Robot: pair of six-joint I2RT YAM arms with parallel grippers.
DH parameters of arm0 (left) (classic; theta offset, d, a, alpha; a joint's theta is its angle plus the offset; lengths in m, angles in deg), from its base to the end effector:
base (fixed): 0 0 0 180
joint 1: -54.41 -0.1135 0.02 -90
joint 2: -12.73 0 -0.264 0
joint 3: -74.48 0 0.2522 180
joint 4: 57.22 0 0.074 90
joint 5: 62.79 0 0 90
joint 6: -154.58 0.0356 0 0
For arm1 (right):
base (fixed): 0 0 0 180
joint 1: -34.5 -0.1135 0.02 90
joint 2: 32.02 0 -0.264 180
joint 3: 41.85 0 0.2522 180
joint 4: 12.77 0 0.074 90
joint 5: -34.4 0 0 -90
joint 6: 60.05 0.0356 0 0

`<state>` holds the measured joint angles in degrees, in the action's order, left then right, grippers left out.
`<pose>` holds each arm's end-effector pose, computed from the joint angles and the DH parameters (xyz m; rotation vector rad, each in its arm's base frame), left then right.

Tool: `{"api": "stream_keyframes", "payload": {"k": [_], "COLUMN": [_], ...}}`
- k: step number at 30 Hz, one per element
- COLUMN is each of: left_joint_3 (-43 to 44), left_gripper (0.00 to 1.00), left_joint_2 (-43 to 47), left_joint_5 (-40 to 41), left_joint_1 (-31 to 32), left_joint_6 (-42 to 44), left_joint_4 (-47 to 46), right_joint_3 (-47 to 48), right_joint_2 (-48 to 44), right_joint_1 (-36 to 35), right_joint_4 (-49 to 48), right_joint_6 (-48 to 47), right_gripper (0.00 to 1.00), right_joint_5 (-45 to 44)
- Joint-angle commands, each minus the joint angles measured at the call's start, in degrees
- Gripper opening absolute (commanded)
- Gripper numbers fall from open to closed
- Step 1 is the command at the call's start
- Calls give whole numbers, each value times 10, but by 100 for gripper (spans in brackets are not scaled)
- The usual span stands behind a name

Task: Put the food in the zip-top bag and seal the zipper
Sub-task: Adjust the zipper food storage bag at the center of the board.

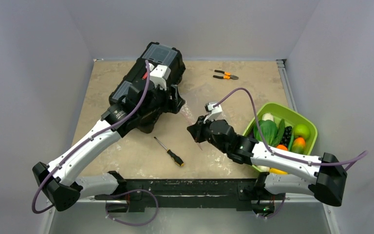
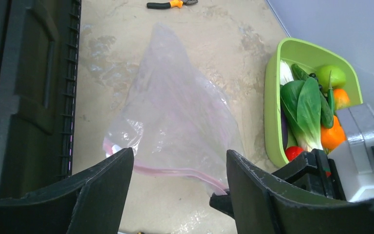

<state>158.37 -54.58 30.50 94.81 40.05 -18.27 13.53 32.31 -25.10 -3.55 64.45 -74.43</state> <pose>0.2002 -0.1677 0.3873 0.2409 2.0102 -0.6788 0.1400 0.2159 0.2786 -0.1941 1.9439 0.8091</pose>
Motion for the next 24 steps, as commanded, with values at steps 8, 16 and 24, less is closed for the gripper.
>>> {"api": "stream_keyframes", "payload": {"k": [8, 16, 24], "left_joint_3": [-73, -81, -97], "left_gripper": [69, 70, 73], "left_joint_2": [51, 45, 118], "left_joint_5": [-69, -134, -65], "left_joint_1": [-18, -18, -18], "left_joint_6": [12, 25, 93], "left_joint_4": [-73, -104, -102], "right_joint_3": [-42, 32, 161], "right_joint_2": [-63, -151, -198], "right_joint_1": [2, 2, 3], "right_joint_4": [-117, -24, 72], "right_joint_6": [32, -52, -4], "right_gripper": [0, 0, 0], "right_joint_5": [-72, -122, -44]}}
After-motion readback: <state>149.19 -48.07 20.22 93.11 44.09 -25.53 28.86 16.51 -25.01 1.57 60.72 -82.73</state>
